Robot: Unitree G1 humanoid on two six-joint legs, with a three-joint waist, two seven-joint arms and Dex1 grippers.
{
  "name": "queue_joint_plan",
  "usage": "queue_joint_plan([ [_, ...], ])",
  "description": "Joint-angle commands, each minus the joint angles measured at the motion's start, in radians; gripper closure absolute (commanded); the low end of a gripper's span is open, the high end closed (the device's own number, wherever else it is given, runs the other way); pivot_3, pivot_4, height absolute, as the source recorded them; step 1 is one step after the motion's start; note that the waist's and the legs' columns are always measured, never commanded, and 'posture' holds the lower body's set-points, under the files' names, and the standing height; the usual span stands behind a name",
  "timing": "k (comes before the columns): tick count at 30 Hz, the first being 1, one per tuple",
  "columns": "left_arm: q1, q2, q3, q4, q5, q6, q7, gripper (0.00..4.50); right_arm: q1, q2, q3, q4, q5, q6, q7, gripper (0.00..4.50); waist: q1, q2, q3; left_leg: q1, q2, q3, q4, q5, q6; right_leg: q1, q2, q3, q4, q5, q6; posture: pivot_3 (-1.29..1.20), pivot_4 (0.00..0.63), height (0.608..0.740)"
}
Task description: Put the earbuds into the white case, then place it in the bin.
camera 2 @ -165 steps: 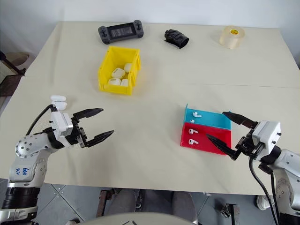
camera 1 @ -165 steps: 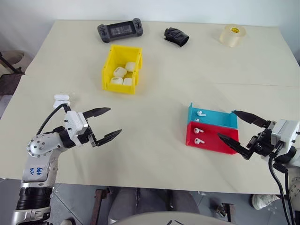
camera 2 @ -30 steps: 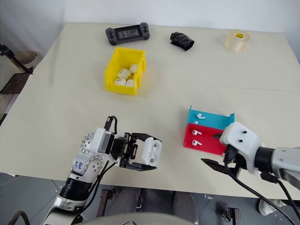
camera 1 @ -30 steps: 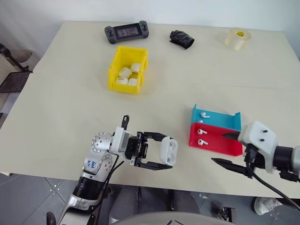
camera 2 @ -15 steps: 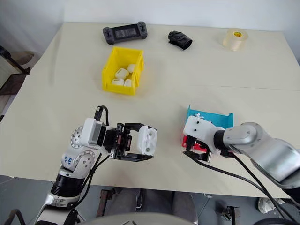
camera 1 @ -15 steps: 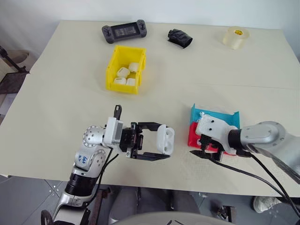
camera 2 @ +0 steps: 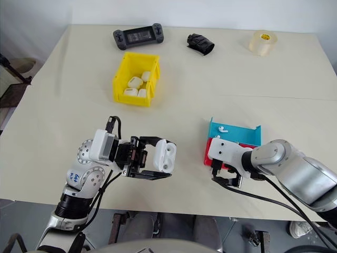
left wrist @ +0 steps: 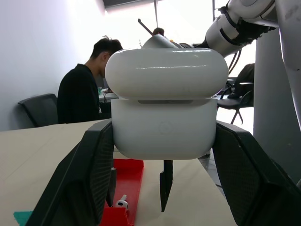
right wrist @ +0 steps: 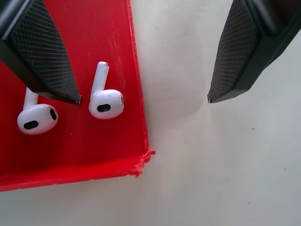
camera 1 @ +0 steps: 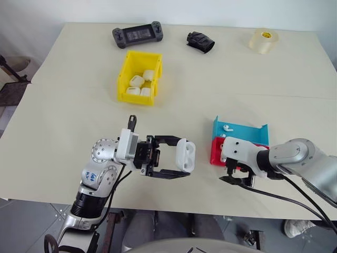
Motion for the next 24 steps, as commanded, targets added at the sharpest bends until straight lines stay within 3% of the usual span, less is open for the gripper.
queue_joint_plan([
  [1,-0.013,-0.004,0.003,-0.031,-0.017,-0.006,0.006,1.72,-0.006,-0.005,-0.016,-0.013,-0.021,-0.013,0.020,0.19,0.000,0.000,0.000,0.000,0.000,0.000,0.000,0.000,0.000,0.000,0.000,0.000,0.000,0.000,0.000,0.00,0.150,0.740],
  [4,-0.009,-0.003,0.003,-0.035,-0.017,-0.003,0.009,1.72,-0.011,-0.001,-0.005,-0.001,-0.040,-0.023,0.033,0.93,0.000,0.000,0.000,0.000,0.000,0.000,0.000,0.000,0.000,0.000,0.000,0.000,0.000,0.000,0.000,0.00,0.150,0.740],
  [20,0.013,0.000,-0.006,-0.069,-0.015,0.005,0.031,1.72,-0.044,0.041,0.039,0.037,-0.121,-0.056,0.079,0.93,0.000,0.000,0.000,0.000,0.000,0.001,0.000,0.000,0.000,0.000,0.000,0.001,0.000,0.000,0.000,0.00,0.150,0.740],
  [24,0.015,0.001,-0.006,-0.073,-0.014,0.007,0.033,1.72,-0.042,0.041,0.045,0.039,-0.139,-0.063,0.091,1.84,0.001,0.000,0.000,0.000,0.000,0.001,0.000,0.000,0.000,0.000,0.000,0.001,0.000,0.000,0.000,0.00,0.150,0.740],
])
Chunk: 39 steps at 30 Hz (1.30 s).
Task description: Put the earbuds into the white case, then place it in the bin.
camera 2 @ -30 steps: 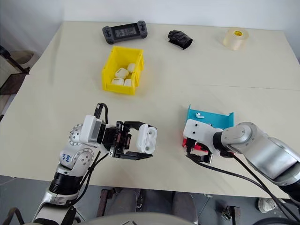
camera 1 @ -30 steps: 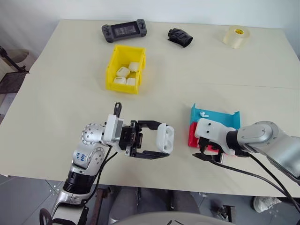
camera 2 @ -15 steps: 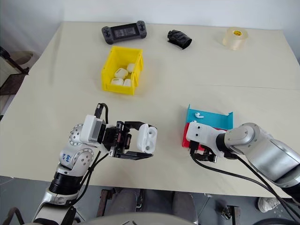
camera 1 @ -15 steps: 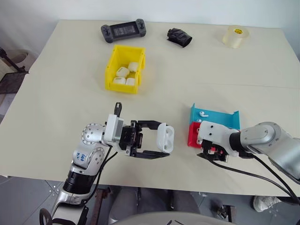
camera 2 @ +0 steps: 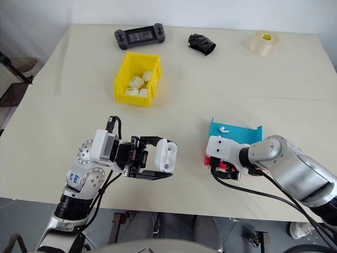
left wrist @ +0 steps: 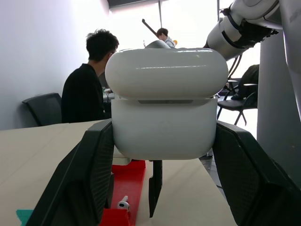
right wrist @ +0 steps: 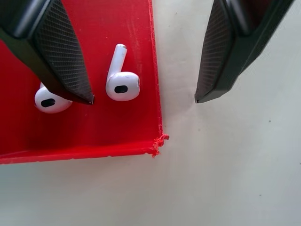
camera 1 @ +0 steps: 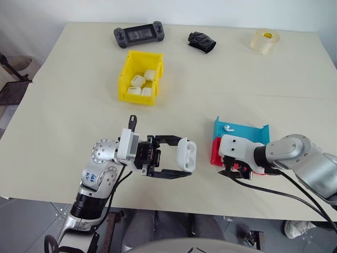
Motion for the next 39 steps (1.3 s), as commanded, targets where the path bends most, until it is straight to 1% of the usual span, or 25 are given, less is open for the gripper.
queue_joint_plan([
  [1,0.006,0.002,-0.003,-0.052,-0.014,-0.004,0.008,1.72,-0.005,0.004,0.003,-0.009,-0.019,-0.011,0.018,2.13,0.000,0.000,0.000,0.000,0.000,0.000,0.000,0.000,0.000,0.000,0.000,0.000,0.000,0.000,0.000,0.00,0.150,0.740],
  [2,0.007,0.002,-0.003,-0.053,-0.014,-0.004,0.009,1.72,-0.005,0.006,0.003,-0.008,-0.022,-0.011,0.019,2.53,0.000,0.000,0.000,0.000,0.000,0.000,0.000,0.000,0.000,0.000,0.000,0.000,0.000,0.000,0.000,0.00,0.150,0.740],
  [6,0.005,0.002,-0.002,-0.054,-0.014,-0.002,0.012,1.72,-0.004,0.012,0.004,-0.006,-0.033,-0.015,0.026,3.89,-0.001,0.000,0.000,0.000,0.000,0.000,0.000,0.000,0.000,0.000,0.000,0.000,0.000,0.000,0.000,0.00,0.150,0.740],
  [7,0.005,0.003,-0.001,-0.054,-0.014,-0.003,0.013,1.72,-0.005,0.014,0.003,-0.006,-0.035,-0.015,0.026,4.01,-0.001,0.000,0.000,0.000,0.000,0.000,0.000,0.000,0.000,0.000,0.000,0.000,0.000,0.000,0.000,0.00,0.150,0.740],
  [10,0.004,0.005,0.000,-0.053,-0.013,-0.002,0.014,1.72,-0.005,0.021,-0.002,-0.007,-0.039,-0.016,0.026,4.01,-0.001,0.000,0.000,0.000,0.000,0.000,0.000,0.000,0.000,0.000,0.000,0.000,0.000,0.000,0.000,0.00,0.150,0.740],
  [12,0.004,0.007,0.001,-0.053,-0.016,0.001,0.015,1.72,-0.001,0.023,-0.041,-0.019,-0.018,-0.014,0.034,4.01,-0.001,0.000,0.000,0.000,0.000,0.000,0.000,0.000,0.000,0.000,0.000,0.000,0.000,0.000,0.000,0.00,0.150,0.740],
  [14,0.005,0.009,0.002,-0.054,-0.021,0.004,0.011,1.72,0.013,0.018,-0.107,-0.038,0.022,0.005,0.045,4.01,0.000,0.000,0.000,0.000,0.000,0.000,0.000,0.000,0.000,0.000,0.000,0.000,0.000,0.000,0.000,0.00,0.150,0.740],
  [17,0.006,0.014,0.006,-0.051,-0.037,0.016,0.002,1.72,0.091,0.027,-0.293,-0.071,0.111,-0.019,0.071,4.01,0.001,0.000,0.000,0.000,0.000,0.000,0.000,0.000,0.000,0.000,0.000,0.000,0.000,0.000,0.000,0.00,0.150,0.740],
  [19,0.006,0.015,0.010,-0.046,-0.042,0.018,-0.004,1.72,0.144,0.032,-0.385,-0.090,0.150,-0.057,0.091,4.01,0.002,0.000,0.000,-0.001,0.000,0.000,-0.001,0.000,0.000,0.000,0.000,-0.001,0.000,0.000,0.000,0.00,0.150,0.740],
  [22,-0.006,0.004,0.011,-0.023,-0.047,0.016,-0.011,1.72,0.241,0.115,-0.568,-0.119,0.245,-0.111,0.101,4.01,0.003,-0.001,0.001,-0.001,0.000,-0.001,-0.001,0.000,0.000,0.001,0.000,-0.001,-0.001,0.000,0.000,0.00,0.150,0.740],
  [23,-0.014,-0.002,0.012,-0.012,-0.051,0.017,-0.011,1.72,0.273,0.170,-0.646,-0.129,0.300,-0.127,0.098,4.01,0.003,-0.001,0.001,-0.001,0.000,-0.001,0.000,0.000,0.000,0.001,0.000,-0.001,-0.001,0.000,0.000,0.00,0.150,0.740],
  [24,-0.019,-0.006,0.013,-0.005,-0.053,0.018,-0.011,1.72,0.296,0.204,-0.697,-0.136,0.339,-0.140,0.096,4.01,0.004,-0.002,0.001,0.000,0.000,0.000,-0.001,0.000,0.000,0.001,0.000,-0.001,-0.001,0.000,0.000,0.00,0.150,0.740],
  [26,-0.034,-0.019,0.015,0.022,-0.059,0.020,-0.017,1.72,0.319,0.341,-0.818,-0.148,0.455,-0.158,0.010,4.01,0.003,-0.002,0.001,0.000,0.000,0.000,0.000,0.000,0.000,0.001,0.000,-0.001,0.000,0.000,0.000,0.00,0.150,0.740],
  [27,-0.039,-0.026,0.014,0.032,-0.060,0.015,-0.023,1.72,0.322,0.387,-0.854,-0.153,0.515,-0.168,-0.017,4.01,0.003,-0.003,0.002,0.000,0.000,0.000,0.000,0.000,0.000,0.002,0.001,-0.001,0.000,0.000,0.000,0.00,0.150,0.740],
  [29,-0.045,-0.038,0.017,0.051,-0.065,0.001,-0.043,1.72,0.322,0.446,-0.887,-0.169,0.592,-0.179,-0.072,4.01,0.002,-0.002,0.002,0.001,0.000,0.000,0.000,0.000,0.000,0.002,0.001,-0.001,0.001,0.000,0.000,0.00,0.150,0.740],
  [32,-0.059,-0.048,0.016,0.074,-0.064,0.009,-0.054,1.72,0.324,0.513,-0.900,-0.191,0.674,-0.206,-0.178,4.01,-0.001,-0.002,0.002,0.002,0.001,0.000,0.000,0.000,0.000,0.002,0.001,0.000,0.001,0.000,0.000,0.00,0.150,0.740],
  [34,-0.071,-0.054,0.016,0.088,-0.064,0.014,-0.058,1.72,0.322,0.565,-0.899,-0.205,0.714,-0.257,-0.237,4.01,-0.001,-0.002,0.002,0.002,0.001,0.000,0.000,0.000,-0.001,0.002,0.001,0.000,0.001,0.000,0.000,0.00,0.150,0.740],
  [39,-0.099,-0.062,0.016,0.114,-0.081,0.044,-0.075,1.72,0.305,0.661,-0.849,-0.251,0.823,-0.351,-0.392,4.01,-0.001,-0.002,0.002,0.002,0.000,0.000,0.000,0.000,-0.001,0.002,0.001,0.000,0.001,0.000,0.000,0.00,0.150,0.740],
])
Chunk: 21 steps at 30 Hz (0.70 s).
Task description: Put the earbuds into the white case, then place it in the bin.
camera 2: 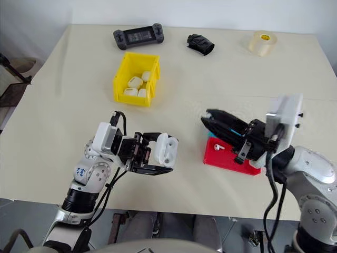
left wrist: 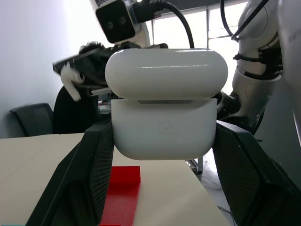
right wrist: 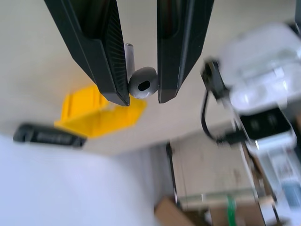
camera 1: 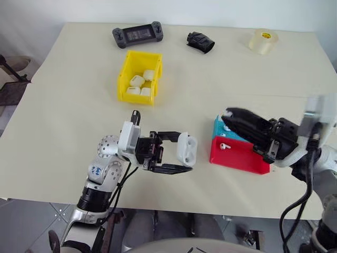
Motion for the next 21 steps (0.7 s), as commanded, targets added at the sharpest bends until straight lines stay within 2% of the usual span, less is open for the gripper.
queue_joint_plan([
  [1,-0.021,-0.010,0.007,-0.003,-0.038,0.017,-0.020,1.72,-0.014,0.047,0.041,-0.071,0.073,-0.092,-0.089,4.01,-0.001,0.000,0.000,0.000,0.000,0.000,0.000,0.000,0.000,0.000,0.000,0.000,0.000,0.000,0.000,0.00,0.150,0.740],
  [10,-0.096,-0.044,0.028,0.051,-0.061,0.063,-0.023,1.72,0.016,0.090,0.231,-0.100,0.010,-0.205,-0.123,4.01,-0.002,0.000,0.000,0.000,0.000,0.000,0.000,0.000,0.000,-0.001,0.000,0.001,0.000,0.000,0.000,0.00,0.150,0.740],
  [12,-0.117,-0.048,0.030,0.066,-0.058,0.066,-0.033,1.72,0.012,0.129,0.271,-0.097,-0.007,-0.254,-0.122,4.01,-0.003,0.000,0.000,0.000,0.000,0.000,-0.001,0.000,0.000,-0.001,0.001,0.001,0.000,0.000,0.000,0.00,0.150,0.740],
  [21,-0.150,-0.066,0.035,0.066,-0.064,0.098,-0.029,1.72,0.052,0.156,0.370,-0.076,-0.058,-0.335,-0.096,4.01,-0.005,0.000,0.000,0.000,0.000,0.000,-0.002,0.000,-0.001,-0.001,0.001,0.001,0.001,0.000,0.000,0.00,0.150,0.740],
])
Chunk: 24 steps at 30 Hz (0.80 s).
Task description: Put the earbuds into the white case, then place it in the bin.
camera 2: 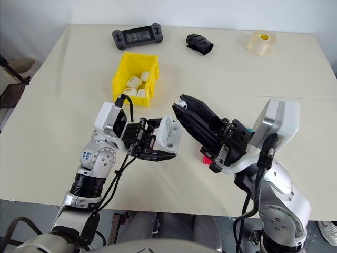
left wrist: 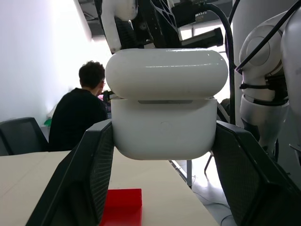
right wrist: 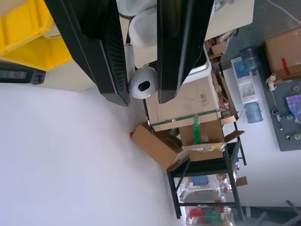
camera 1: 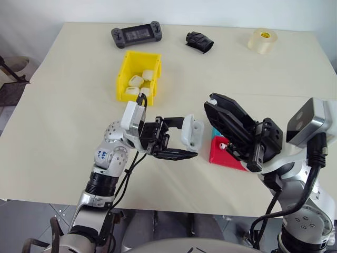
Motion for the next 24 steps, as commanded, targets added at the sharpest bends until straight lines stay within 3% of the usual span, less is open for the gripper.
queue_joint_plan([
  [1,-0.017,-0.009,0.010,-0.025,-0.026,0.011,0.004,1.72,0.018,0.003,0.020,-0.011,-0.014,-0.049,0.021,4.01,0.000,0.000,0.000,0.000,0.000,0.000,0.000,0.000,0.000,0.000,0.000,0.000,0.000,0.000,0.000,0.00,0.150,0.740],
  [24,-0.038,-0.009,0.019,-0.071,-0.034,0.054,0.015,1.72,0.111,0.025,0.120,0.119,-0.162,-0.208,0.124,4.01,0.001,0.000,0.000,0.000,0.000,0.000,0.000,0.000,0.000,0.000,0.000,0.000,0.000,0.000,0.000,0.00,0.150,0.740],
])
